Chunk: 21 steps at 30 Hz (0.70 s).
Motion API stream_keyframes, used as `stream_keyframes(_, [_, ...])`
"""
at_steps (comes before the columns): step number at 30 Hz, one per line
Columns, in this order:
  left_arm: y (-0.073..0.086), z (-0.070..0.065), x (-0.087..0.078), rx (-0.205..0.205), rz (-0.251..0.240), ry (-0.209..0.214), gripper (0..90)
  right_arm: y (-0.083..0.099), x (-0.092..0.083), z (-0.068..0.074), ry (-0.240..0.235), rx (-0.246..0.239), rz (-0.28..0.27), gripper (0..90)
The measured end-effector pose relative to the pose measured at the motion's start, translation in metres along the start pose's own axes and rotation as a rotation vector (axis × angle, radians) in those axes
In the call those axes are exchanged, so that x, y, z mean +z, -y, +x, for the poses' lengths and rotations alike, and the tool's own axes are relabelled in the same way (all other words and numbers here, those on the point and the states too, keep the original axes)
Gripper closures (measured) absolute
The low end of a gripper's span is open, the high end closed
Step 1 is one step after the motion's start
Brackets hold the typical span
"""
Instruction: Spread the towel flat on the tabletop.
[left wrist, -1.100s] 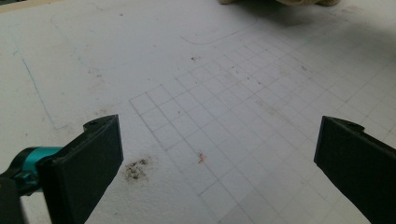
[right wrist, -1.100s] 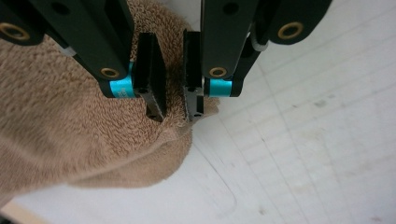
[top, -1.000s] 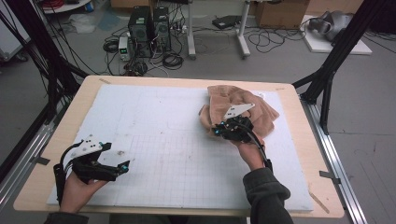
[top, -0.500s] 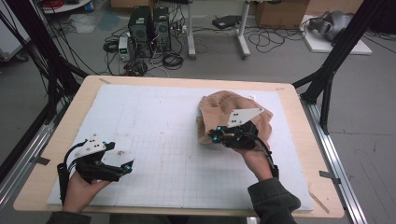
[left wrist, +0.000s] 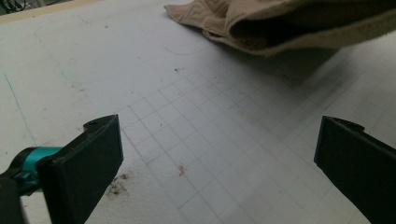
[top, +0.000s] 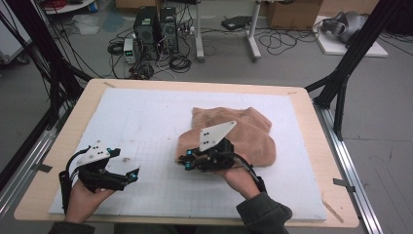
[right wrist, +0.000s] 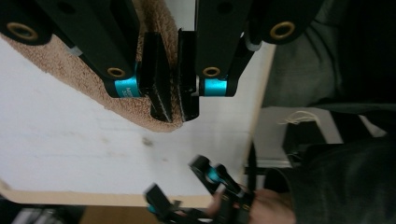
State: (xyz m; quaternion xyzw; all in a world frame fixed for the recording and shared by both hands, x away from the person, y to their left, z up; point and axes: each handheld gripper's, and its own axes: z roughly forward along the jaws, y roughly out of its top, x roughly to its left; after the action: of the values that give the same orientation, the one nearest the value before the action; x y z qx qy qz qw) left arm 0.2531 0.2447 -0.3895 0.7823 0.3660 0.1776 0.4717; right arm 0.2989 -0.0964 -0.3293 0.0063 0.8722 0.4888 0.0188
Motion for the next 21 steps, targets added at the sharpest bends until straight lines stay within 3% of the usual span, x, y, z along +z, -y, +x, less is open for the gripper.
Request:
stream_keyframes(2, [0.0,-0.002,0.0,0.004,-0.001,0.006,1.7,-0.002,0.011,0.0,-0.019,-0.008,0.027,84.4])
stream_keyframes(4, [0.0,-0.004,0.002,0.009,0.002,0.013,1.7,0.006,0.024,-0.007,-0.005,0.0,0.102,82.3])
stream_keyframes(5, [0.0,-0.006,0.003,0.011,0.004,0.016,1.7,0.015,0.03,-0.012,-0.002,0.038,0.134,77.7])
stream_keyframes(6, [0.0,-0.009,0.005,0.02,0.01,0.027,1.7,0.027,0.033,-0.017,-0.009,0.085,0.144,67.1])
stream_keyframes(8, [0.0,-0.011,0.007,0.022,0.011,0.033,1.7,0.033,0.031,-0.019,-0.001,0.109,0.128,65.3])
stream_keyframes(9, [-0.001,-0.012,0.009,0.027,0.015,0.039,1.7,0.041,0.022,-0.017,0.03,0.118,0.093,59.5])
stream_keyframes(10, [-0.001,-0.014,0.011,0.031,0.021,0.045,1.7,0.041,0.022,-0.017,0.03,0.118,0.093,59.5])
stream_keyframes(12, [-0.003,-0.019,0.016,0.039,0.026,0.059,1.7,0.049,0.002,-0.012,0.088,0.12,0.076,56.0])
stream_keyframes(13, [-0.004,-0.021,0.019,0.042,0.027,0.069,1.7,0.049,0.002,-0.012,0.088,0.12,0.076,56.0])
stream_keyframes(17, [-0.009,-0.032,0.031,0.056,0.033,0.106,1.7,0.061,-0.031,-0.007,0.148,0.154,0.046,52.2])
stream_keyframes(19, [-0.011,-0.037,0.036,0.066,0.042,0.121,1.7,0.074,-0.052,-0.004,0.205,0.167,0.066,52.2])
stream_keyframes(21, [-0.014,-0.042,0.042,0.078,0.049,0.13,1.7,0.079,-0.057,-0.004,0.22,0.176,0.07,52.2])
